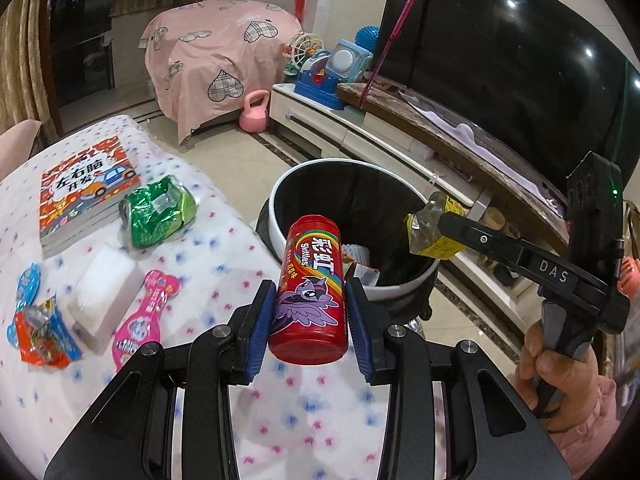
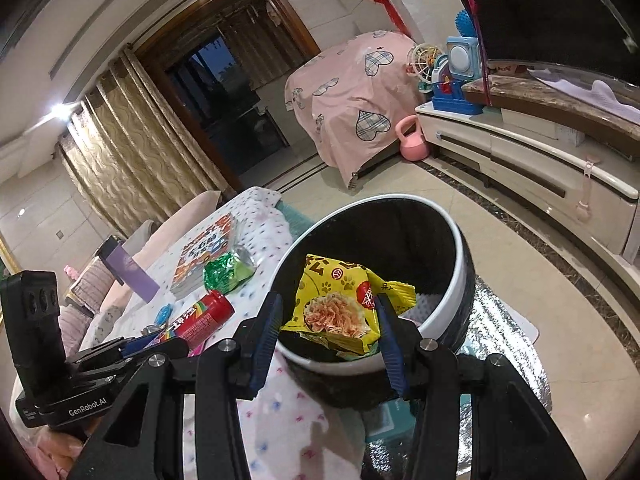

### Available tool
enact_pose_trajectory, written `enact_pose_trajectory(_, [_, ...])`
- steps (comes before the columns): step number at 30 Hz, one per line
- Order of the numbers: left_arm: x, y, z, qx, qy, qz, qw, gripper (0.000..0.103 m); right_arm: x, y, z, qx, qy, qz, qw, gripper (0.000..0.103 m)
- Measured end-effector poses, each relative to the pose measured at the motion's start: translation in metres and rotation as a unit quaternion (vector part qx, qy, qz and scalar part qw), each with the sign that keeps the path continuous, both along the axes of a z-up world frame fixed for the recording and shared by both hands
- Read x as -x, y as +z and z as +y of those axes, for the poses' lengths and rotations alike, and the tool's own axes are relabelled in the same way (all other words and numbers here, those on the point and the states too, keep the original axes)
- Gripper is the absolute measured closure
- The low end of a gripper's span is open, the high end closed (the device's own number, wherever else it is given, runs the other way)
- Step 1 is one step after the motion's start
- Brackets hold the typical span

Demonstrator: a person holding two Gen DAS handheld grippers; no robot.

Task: Collect trash
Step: 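Carry both items over the bin and open both tools to drop them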

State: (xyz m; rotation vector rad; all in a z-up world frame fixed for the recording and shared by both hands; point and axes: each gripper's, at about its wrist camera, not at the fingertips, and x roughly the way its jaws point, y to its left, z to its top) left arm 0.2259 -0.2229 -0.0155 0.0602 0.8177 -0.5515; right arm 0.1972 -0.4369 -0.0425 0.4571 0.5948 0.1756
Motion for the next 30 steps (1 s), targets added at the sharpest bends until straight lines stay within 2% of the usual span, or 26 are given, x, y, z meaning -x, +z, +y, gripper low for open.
enact_pose_trajectory(15, [-0.027,-0.006,-0.038,-0.021,-0.018,0.001,0.9996,0.069,-0.029,-0.008,-0.017,0.010,-0.004,0.019,1.000,0.056])
enact_pose_trajectory(30, [-0.045,-0.016,-0.060,-0.038,-0.027,0.010,0.9989,0.068,-0.054,-0.016,-0.020,0.034,-0.001,0.048,0.998,0.055])
